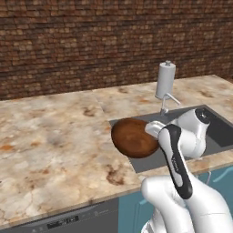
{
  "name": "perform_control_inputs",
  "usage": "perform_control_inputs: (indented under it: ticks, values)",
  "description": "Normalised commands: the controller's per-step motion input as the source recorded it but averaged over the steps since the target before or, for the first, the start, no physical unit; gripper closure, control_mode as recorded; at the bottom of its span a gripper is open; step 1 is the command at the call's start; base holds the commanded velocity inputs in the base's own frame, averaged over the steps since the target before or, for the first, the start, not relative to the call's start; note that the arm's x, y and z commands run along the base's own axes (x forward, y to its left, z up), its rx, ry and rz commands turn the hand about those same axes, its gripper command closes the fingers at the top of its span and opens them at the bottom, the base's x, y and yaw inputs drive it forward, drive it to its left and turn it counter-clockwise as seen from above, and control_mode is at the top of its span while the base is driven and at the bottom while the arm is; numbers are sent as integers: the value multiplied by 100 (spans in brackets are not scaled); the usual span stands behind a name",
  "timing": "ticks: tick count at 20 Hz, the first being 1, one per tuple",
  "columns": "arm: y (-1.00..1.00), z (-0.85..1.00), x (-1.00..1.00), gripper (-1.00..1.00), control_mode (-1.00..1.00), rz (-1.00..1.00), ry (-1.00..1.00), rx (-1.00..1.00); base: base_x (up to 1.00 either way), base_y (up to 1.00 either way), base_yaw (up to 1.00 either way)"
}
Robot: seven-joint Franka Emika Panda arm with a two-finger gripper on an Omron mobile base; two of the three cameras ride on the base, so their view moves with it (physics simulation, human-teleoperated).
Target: Pick the cup and bowl from the counter and place them on the counter next to the sink.
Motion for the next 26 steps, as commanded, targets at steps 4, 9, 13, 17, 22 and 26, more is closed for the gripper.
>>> perform_control_inputs:
  ticks: [4,9,13,17,22,26]
  values:
    - [42,0,37,100,-100,-1,33,-8,0,0,0]
    - [24,0,50,100,-100,0,11,-3,0,0,0]
    - [17,-2,43,100,-100,0,0,-1,0,0,0]
    - [15,-21,35,100,-100,0,0,0,0,0,0]
    - [23,-25,38,100,-100,0,3,0,0,0,0]
    - [23,-23,36,100,-100,0,2,0,0,0,0]
